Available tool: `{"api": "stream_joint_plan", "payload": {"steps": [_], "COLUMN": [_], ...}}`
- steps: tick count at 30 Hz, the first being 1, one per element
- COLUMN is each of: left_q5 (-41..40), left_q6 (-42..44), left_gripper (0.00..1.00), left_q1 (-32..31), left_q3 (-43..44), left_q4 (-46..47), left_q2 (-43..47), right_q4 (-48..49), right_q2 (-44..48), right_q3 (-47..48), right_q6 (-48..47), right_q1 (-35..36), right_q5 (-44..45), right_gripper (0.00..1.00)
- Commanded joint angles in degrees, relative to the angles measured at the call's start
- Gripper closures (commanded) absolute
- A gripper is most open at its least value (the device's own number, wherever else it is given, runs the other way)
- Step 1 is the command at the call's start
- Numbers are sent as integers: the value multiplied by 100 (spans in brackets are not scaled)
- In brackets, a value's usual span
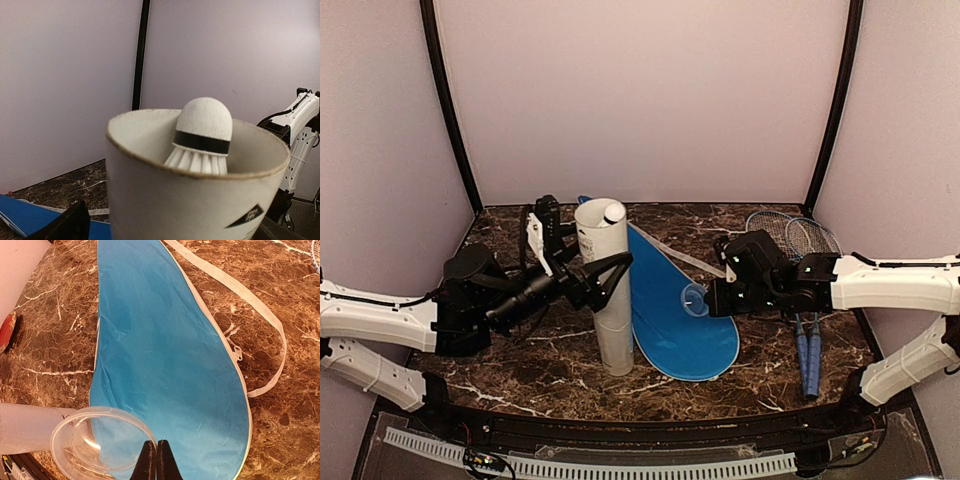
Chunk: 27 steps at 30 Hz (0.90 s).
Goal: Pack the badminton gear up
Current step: Place the shuttle tube at the center of the board.
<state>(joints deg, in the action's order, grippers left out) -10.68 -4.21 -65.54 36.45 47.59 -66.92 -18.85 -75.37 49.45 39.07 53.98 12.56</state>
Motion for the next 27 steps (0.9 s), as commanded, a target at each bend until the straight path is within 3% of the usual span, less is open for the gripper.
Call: {"api": "stream_joint_plan", "payload": {"steps": [1, 10, 20, 27], "left_q5": [-118, 86, 578, 301], "left_q6": [-387, -818, -1042, -1285], "left_gripper": [1, 1, 1, 1], "left_q1": [-38, -38, -31, 5], "left_q3": [287, 487, 2580, 4610], "left_q4": [-1213, -2922, -5134, -6958], "left_q2": [631, 1658, 1368, 314], "right_q4": [241, 241, 311, 311], "right_q2": [69, 29, 74, 123], "right_q3": [-52, 23, -52, -112], "right_q6": [-25, -109, -101, -101], "right_q1": [-34, -36, -36, -31], "right_q5": [-23, -25, -52, -85], "right_gripper": [100, 100, 100, 100]}}
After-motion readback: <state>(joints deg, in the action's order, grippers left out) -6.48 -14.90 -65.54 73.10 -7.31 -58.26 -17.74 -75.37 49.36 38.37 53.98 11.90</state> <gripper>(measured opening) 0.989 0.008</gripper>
